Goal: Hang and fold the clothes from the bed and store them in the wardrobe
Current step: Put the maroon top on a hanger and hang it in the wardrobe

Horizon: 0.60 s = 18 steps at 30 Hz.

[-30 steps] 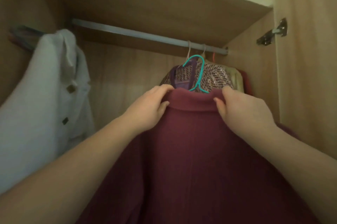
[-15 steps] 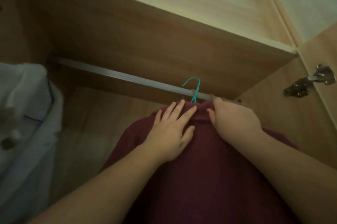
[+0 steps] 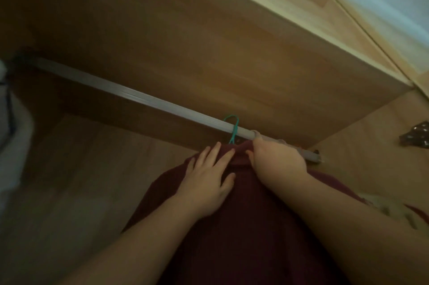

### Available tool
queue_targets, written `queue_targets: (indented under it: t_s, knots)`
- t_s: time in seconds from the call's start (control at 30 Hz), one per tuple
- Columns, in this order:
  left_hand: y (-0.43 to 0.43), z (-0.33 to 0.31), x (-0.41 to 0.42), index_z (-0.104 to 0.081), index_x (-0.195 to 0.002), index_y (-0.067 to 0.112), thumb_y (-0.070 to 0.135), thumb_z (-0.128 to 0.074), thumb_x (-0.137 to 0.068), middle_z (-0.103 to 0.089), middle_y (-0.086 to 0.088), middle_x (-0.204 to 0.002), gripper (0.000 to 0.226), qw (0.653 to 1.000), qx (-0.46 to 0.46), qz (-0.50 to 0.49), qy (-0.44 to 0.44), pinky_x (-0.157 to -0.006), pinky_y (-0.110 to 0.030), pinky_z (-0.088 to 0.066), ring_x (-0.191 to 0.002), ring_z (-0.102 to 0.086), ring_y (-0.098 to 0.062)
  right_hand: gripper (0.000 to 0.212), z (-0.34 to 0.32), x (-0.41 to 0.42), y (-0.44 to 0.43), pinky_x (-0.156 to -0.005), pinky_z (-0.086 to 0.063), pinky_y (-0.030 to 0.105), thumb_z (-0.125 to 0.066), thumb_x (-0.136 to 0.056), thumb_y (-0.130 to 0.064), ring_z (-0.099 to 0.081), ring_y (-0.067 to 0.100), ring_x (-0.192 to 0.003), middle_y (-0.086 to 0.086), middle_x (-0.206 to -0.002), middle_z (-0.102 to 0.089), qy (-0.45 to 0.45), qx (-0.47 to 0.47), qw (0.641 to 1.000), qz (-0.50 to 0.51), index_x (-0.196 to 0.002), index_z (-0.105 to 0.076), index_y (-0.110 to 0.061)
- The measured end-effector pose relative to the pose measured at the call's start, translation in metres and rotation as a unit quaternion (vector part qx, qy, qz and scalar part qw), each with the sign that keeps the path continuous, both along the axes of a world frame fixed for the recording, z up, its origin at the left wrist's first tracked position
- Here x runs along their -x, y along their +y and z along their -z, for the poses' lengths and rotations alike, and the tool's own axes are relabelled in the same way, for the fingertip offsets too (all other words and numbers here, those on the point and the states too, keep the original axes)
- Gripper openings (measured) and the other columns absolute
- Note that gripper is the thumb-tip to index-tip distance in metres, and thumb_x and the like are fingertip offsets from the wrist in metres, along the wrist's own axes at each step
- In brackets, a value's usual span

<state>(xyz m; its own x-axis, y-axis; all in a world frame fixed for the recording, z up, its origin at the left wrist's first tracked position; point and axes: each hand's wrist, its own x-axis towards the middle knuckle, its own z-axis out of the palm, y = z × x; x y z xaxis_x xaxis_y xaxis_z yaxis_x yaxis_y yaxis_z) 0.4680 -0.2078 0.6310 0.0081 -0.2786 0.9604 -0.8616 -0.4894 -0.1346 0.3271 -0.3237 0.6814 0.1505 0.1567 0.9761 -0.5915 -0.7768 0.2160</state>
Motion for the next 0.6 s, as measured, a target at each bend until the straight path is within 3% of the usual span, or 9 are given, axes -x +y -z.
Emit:
queue_targets:
  t_s: [0.13,0.27,0.33,0.4,0.47,0.6]
  knots:
    - [0.004,0.012,-0.018,0.002,-0.151,0.052,0.069,-0.009,-0.084,0.008,0.015,-0.165,0.069,0.999,0.03,0.031,0.012,-0.123,-0.048,0.0,-0.151,0.01,-0.01,0.028,0.006,-0.016,0.012,-0.049,-0.041,0.033,-0.038,-0.099,-0.049,-0.05,0.017,-0.059,-0.009,-0.066,-0.044,0.004,-0.001,1.0,0.012,-0.101,-0.049,-0.024]
    - [0.01,0.02,-0.006,-0.006,-0.149,0.054,0.069,-0.011,-0.085,-0.009,0.007,-0.166,0.066,0.995,0.01,0.093,0.03,-0.122,-0.05,-0.008,-0.152,-0.004,-0.015,0.024,0.029,-0.009,0.013,-0.046,-0.03,0.031,-0.039,-0.098,-0.05,-0.055,0.018,-0.065,-0.007,-0.08,-0.056,0.022,-0.033,0.998,0.051,-0.088,-0.041,-0.028]
    - [0.01,0.025,0.004,-0.001,-0.149,0.055,0.069,-0.009,-0.084,-0.005,0.004,-0.167,0.067,0.995,-0.017,0.092,0.033,-0.122,-0.051,-0.008,-0.153,-0.002,-0.019,0.025,0.041,0.002,0.014,-0.052,-0.041,0.034,-0.039,-0.099,-0.048,-0.063,0.023,-0.084,-0.001,-0.097,-0.061,0.013,-0.017,0.997,0.07,-0.102,-0.048,-0.025]
    - [0.008,0.03,0.017,0.003,-0.15,0.052,0.069,-0.011,-0.086,0.0,0.002,-0.167,0.068,0.994,-0.03,0.09,0.048,-0.122,-0.052,-0.005,-0.153,0.003,-0.022,0.042,0.055,0.018,0.016,-0.071,-0.05,0.04,-0.038,-0.098,-0.048,-0.06,0.025,-0.105,0.003,-0.117,-0.06,0.027,-0.012,0.995,0.1,-0.129,-0.047,-0.02]
    - [0.004,0.039,0.035,0.003,-0.152,0.049,0.066,-0.013,-0.09,0.004,0.002,-0.167,0.067,0.992,-0.027,0.105,0.058,-0.122,-0.053,-0.002,-0.153,0.007,-0.021,0.062,0.076,0.037,0.019,-0.09,-0.048,0.043,-0.037,-0.097,-0.048,-0.051,0.025,-0.124,0.003,-0.141,-0.049,0.05,-0.01,0.991,0.124,-0.151,-0.029,-0.019]
    - [-0.01,0.083,0.1,-0.005,-0.154,0.046,0.064,-0.011,-0.09,-0.005,0.006,-0.167,0.067,0.987,-0.018,0.159,-0.005,-0.122,-0.053,-0.002,-0.152,0.006,-0.018,0.065,0.129,0.101,0.02,-0.114,-0.028,0.047,-0.025,-0.099,-0.049,-0.019,0.022,-0.149,0.0,-0.165,-0.017,0.111,-0.038,0.979,0.168,-0.158,-0.013,-0.026]
